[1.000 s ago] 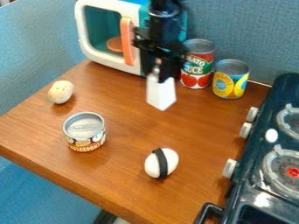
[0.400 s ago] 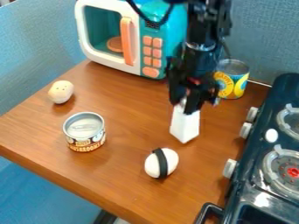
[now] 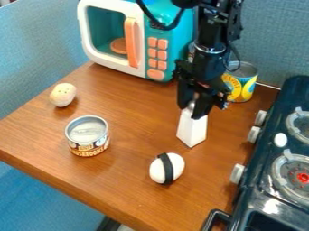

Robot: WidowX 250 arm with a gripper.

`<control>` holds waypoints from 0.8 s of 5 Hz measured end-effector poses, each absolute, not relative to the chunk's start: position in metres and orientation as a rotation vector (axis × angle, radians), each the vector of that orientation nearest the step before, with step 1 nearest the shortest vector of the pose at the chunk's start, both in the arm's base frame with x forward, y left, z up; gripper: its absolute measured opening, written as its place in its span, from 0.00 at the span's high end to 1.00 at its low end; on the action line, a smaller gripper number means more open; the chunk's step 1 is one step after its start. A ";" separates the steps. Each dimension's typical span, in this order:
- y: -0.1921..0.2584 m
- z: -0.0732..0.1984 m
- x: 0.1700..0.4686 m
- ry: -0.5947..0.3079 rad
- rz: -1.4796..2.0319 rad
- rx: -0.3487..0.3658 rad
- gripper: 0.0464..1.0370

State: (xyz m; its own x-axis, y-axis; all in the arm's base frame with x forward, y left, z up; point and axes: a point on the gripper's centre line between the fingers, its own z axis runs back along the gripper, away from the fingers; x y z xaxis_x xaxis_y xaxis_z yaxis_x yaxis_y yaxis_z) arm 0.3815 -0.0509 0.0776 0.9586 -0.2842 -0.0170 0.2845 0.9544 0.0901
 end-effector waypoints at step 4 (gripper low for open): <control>0.027 0.128 0.337 -0.187 -0.049 -0.196 0.03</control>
State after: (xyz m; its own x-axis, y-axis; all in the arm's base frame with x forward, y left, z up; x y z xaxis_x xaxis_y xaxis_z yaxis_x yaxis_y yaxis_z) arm 0.3373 0.0271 0.1285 0.9814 -0.0302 0.1895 0.0666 0.9798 -0.1887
